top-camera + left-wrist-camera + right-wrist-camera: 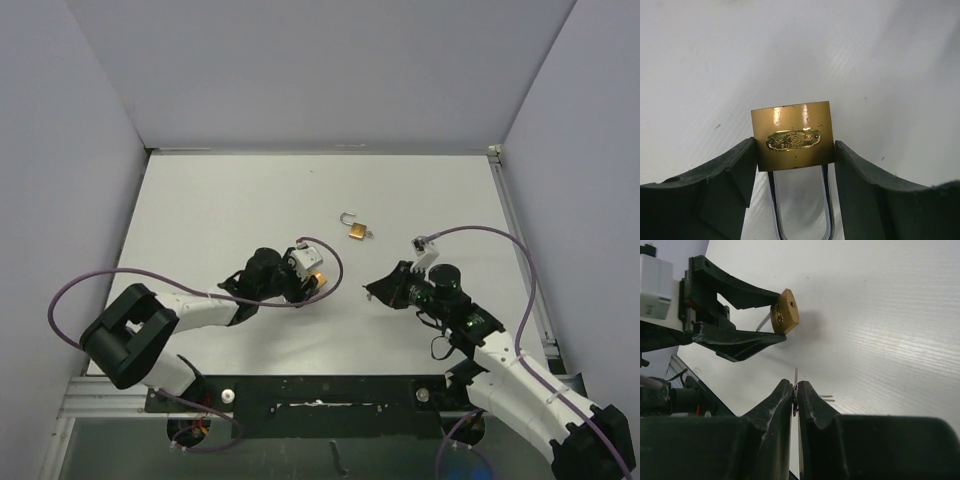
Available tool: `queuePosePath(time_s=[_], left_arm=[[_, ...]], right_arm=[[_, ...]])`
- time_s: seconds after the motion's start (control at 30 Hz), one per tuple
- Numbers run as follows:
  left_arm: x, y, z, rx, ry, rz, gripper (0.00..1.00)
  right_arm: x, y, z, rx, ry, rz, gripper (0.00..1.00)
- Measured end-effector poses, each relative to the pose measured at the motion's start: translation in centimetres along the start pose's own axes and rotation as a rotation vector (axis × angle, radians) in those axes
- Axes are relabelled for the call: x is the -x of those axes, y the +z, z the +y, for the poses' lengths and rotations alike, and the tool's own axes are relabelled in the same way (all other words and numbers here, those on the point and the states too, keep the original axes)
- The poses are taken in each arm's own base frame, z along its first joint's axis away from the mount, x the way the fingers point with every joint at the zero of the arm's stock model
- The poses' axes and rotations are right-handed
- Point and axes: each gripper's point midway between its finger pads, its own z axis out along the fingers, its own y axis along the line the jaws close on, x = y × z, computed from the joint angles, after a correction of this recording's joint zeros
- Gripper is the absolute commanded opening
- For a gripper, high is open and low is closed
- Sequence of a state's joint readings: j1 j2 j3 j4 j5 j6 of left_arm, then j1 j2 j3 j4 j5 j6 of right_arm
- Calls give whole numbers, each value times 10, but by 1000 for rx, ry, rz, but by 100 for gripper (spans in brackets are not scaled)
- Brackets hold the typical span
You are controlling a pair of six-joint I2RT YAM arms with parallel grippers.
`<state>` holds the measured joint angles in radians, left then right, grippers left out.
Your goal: Unlock with the key
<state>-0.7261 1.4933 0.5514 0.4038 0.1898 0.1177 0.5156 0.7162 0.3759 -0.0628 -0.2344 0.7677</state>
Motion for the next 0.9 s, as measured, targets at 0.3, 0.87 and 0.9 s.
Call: queuePosePath(time_s=[0.3, 0.87, 0.9], left_arm=[[38, -25, -38, -204, 170, -250, 0], [43, -44, -88, -509, 412, -371, 0], [43, -44, -88, -515, 419, -376, 0]], right_arm=[[-13, 11, 6, 77, -49, 85, 0], [-22, 15, 28, 245, -65, 182, 0], [-22, 14, 30, 256, -66, 185, 0]])
